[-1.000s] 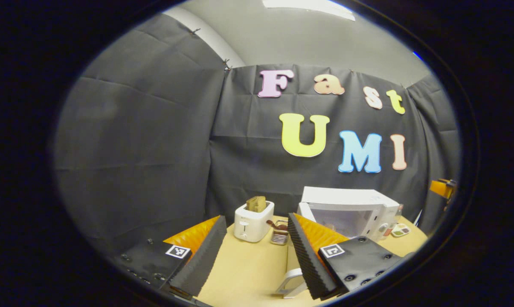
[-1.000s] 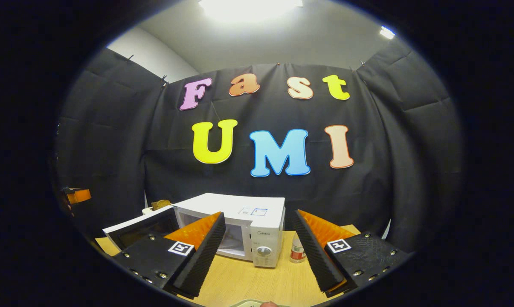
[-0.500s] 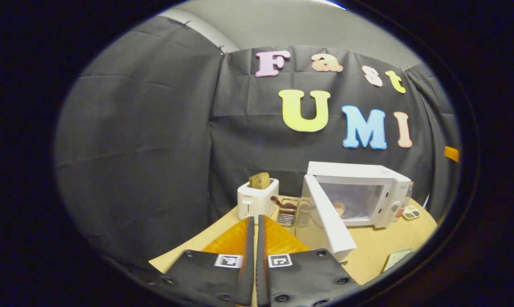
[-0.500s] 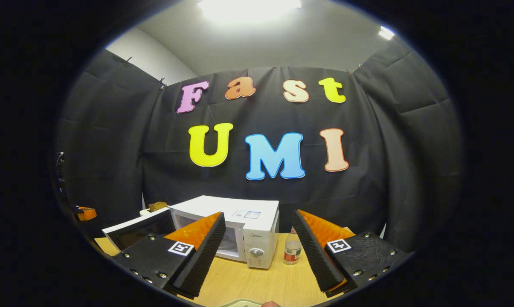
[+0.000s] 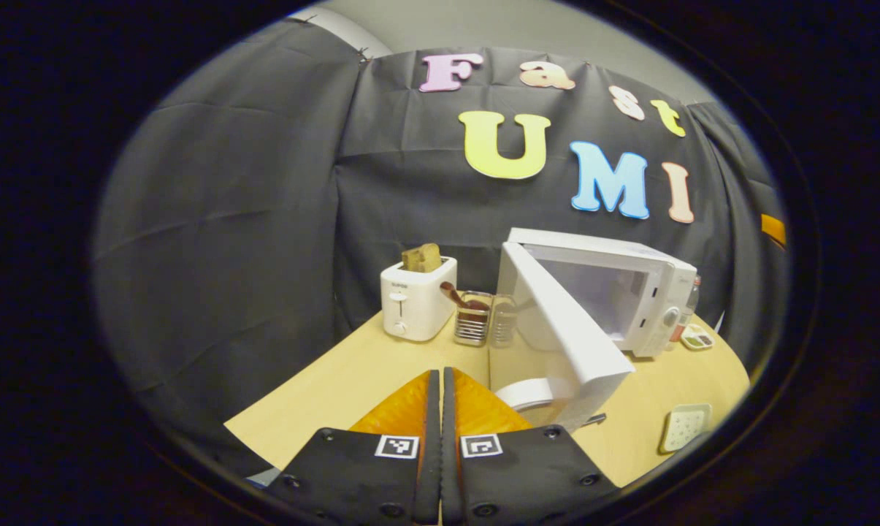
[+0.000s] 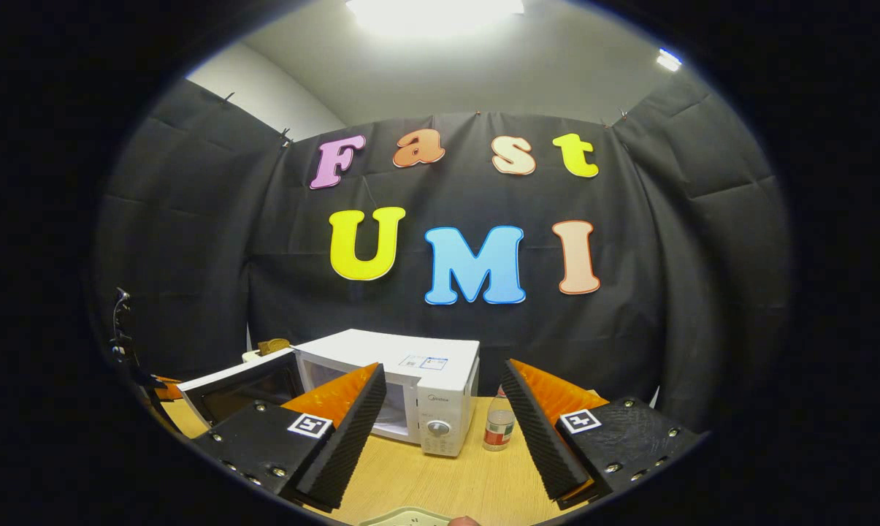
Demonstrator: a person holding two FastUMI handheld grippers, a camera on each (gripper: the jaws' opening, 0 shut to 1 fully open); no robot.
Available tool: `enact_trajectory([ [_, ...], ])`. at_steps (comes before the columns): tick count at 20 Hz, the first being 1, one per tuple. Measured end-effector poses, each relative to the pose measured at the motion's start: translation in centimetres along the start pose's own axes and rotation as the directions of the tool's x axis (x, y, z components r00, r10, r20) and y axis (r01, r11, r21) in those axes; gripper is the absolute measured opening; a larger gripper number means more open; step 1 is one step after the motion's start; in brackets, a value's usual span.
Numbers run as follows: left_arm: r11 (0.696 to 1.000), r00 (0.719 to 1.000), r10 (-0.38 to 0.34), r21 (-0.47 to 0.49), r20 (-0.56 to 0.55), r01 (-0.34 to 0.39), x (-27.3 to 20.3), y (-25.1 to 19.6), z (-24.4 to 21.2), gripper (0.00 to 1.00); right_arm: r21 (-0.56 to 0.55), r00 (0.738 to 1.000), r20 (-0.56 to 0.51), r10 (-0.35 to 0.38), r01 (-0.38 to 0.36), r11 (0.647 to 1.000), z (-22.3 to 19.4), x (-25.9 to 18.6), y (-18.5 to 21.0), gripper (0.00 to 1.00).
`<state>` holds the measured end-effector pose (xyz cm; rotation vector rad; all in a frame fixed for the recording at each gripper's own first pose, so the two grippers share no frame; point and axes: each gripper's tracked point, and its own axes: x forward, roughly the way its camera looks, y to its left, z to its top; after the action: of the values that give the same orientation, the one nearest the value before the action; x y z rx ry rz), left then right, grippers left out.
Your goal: Open the microwave oven with the left hand, put the food in, and close the microwave oven.
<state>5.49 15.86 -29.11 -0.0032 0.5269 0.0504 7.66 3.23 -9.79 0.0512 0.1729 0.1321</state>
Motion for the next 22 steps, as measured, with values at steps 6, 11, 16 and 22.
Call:
enact_trajectory([
  [6, 0.995, 0.996, -0.092, -0.032, -0.008, 0.092, -1.0, -4.8, 0.3, 0.07, 0.022, 1.000, -0.009, -0.028, 0.028, 0.999, -0.2, -0.8, -1.8, 0.98],
  [11, 0.982, 0.982, -0.191, 0.000, -0.017, 0.191, -1.0, -10.8, 0.3, 0.07, 0.020, 0.999, -0.017, -0.045, 0.046, 0.999, -0.5, -1.2, -3.6, 0.97],
  [16, 0.956, 0.957, -0.289, 0.035, -0.038, 0.290, -0.4, -16.7, 0.0, 0.07, 0.007, 0.997, -0.027, -0.079, 0.079, 0.997, -0.6, -2.5, -5.9, 0.98],
  [22, 0.926, 0.926, -0.373, 0.044, -0.056, 0.375, 1.3, -22.3, 0.3, 0.07, -0.014, 0.990, -0.033, -0.138, 0.138, 0.990, -0.7, -4.3, -8.8, 0.98],
])
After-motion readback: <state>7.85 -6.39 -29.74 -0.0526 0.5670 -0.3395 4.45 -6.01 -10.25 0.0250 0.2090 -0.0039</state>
